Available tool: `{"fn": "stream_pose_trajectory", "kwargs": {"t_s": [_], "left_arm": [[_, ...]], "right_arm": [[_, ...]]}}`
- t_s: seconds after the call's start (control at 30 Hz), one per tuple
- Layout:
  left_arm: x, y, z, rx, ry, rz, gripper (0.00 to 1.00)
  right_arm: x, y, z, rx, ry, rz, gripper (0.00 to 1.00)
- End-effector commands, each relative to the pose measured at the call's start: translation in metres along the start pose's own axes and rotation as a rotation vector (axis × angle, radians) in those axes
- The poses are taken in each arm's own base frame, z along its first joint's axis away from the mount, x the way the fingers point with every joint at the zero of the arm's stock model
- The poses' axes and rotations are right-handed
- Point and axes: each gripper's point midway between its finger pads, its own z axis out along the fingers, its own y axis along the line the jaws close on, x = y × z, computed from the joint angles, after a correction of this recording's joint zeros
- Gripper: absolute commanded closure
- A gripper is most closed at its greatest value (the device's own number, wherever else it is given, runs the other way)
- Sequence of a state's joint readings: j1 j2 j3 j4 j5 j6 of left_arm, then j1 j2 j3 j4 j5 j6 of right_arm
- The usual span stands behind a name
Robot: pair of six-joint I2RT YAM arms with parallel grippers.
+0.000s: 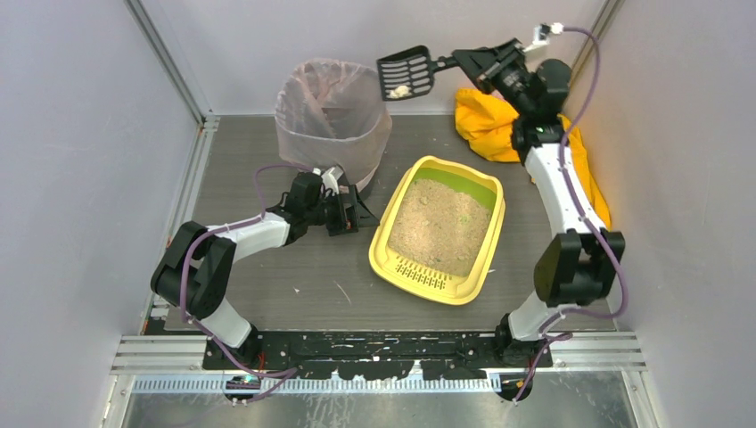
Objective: Clean the litter box
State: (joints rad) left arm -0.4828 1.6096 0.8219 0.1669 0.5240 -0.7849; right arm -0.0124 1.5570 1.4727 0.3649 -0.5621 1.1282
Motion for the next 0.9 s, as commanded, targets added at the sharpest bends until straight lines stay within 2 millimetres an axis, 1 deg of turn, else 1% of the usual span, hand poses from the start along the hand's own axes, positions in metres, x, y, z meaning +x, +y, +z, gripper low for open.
{"fn": "stream_pose_trajectory", "kwargs": {"t_s": [0.0,0.07,0.17,0.2,0.27,0.3,0.37,0.47,0.5,0.57,0.67,0.87], "left_arm": [[-0.017,-0.024,-0.009,0.059,-0.061,0.063,0.08],[-0.018,-0.024,-0.011,0.052,-0.066,0.07,0.08],[-0.019,-0.023,-0.012,0.038,-0.071,0.079,0.08],[-0.019,-0.023,-0.013,0.037,-0.071,0.081,0.08],[-0.02,-0.022,-0.013,0.032,-0.074,0.083,0.08],[-0.019,-0.021,-0.013,0.031,-0.073,0.083,0.08],[-0.019,-0.02,-0.013,0.027,-0.072,0.083,0.08],[-0.018,-0.019,-0.011,0.028,-0.067,0.082,0.08],[-0.018,-0.019,-0.01,0.029,-0.064,0.08,0.08],[-0.017,-0.018,-0.009,0.027,-0.061,0.078,0.08],[-0.017,-0.017,-0.008,0.024,-0.06,0.079,0.08],[-0.018,-0.016,-0.009,0.018,-0.064,0.081,0.08]], "right_arm": [[0.022,0.027,0.048,-0.044,0.066,-0.102,0.99],[0.035,0.027,0.072,-0.049,0.107,-0.133,0.99],[0.055,0.027,0.102,-0.042,0.164,-0.245,0.99],[0.067,0.024,0.109,-0.031,0.193,-0.288,0.99],[0.08,0.023,0.118,-0.016,0.21,-0.405,0.99],[0.086,0.024,0.121,-0.015,0.217,-0.491,0.99],[0.098,0.029,0.124,-0.011,0.227,-0.597,0.99],[0.117,0.041,0.125,-0.015,0.239,-0.734,0.99],[0.124,0.046,0.124,-0.015,0.242,-0.782,0.99],[0.133,0.063,0.12,-0.03,0.233,-0.864,0.99],[0.138,0.081,0.117,-0.041,0.217,-0.94,0.99],[0.14,0.104,0.112,-0.068,0.188,-1.037,0.99]]}}
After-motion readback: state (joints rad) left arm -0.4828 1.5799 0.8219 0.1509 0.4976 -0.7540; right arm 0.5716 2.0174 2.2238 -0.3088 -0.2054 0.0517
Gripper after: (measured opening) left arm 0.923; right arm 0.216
